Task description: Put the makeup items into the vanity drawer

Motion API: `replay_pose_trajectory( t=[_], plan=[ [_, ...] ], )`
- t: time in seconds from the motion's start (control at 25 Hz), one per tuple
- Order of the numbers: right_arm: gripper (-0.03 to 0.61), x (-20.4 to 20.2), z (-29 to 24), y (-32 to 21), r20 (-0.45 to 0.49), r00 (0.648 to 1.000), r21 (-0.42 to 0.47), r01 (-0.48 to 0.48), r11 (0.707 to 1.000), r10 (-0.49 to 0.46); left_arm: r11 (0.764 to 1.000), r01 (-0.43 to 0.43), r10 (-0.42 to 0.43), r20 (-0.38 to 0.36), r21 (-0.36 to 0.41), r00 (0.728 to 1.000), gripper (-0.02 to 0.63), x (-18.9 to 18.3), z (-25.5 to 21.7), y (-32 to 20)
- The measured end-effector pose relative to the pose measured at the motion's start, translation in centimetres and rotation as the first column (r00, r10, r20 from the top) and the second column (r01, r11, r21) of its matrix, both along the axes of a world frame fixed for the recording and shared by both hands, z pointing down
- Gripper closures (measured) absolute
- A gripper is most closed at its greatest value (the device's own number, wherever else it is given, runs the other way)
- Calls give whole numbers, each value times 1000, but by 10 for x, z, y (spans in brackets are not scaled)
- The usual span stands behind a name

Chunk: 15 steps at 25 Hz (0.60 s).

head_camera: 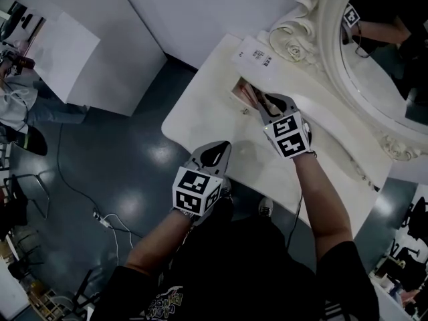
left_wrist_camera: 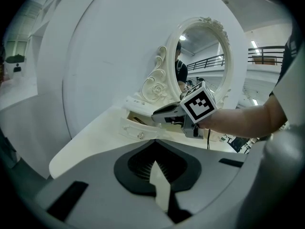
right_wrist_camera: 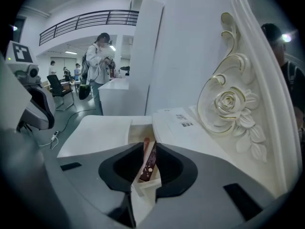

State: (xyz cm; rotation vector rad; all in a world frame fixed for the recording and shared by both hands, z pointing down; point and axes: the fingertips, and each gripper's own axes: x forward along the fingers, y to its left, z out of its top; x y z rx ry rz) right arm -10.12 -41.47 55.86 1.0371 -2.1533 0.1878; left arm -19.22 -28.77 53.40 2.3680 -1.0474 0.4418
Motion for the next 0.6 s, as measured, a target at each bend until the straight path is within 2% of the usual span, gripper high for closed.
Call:
replay_pose_trajectory(
  t=[0.16,0.4,0.6],
  plan=[
    [546,17,-21,6,73,994,23,-89,996,87,1000,-17,17,-7,17,1000,617,6,-8,2],
    [549,54,-53,29,155,967,60,-214,975,203,997,-58,59,-14,50,998,617,21,-23,7],
    [549,84,-83,64,237,928,74,-311,947,287,991,-108,110,-16,80,994,616,39,-39,18]
  ],
)
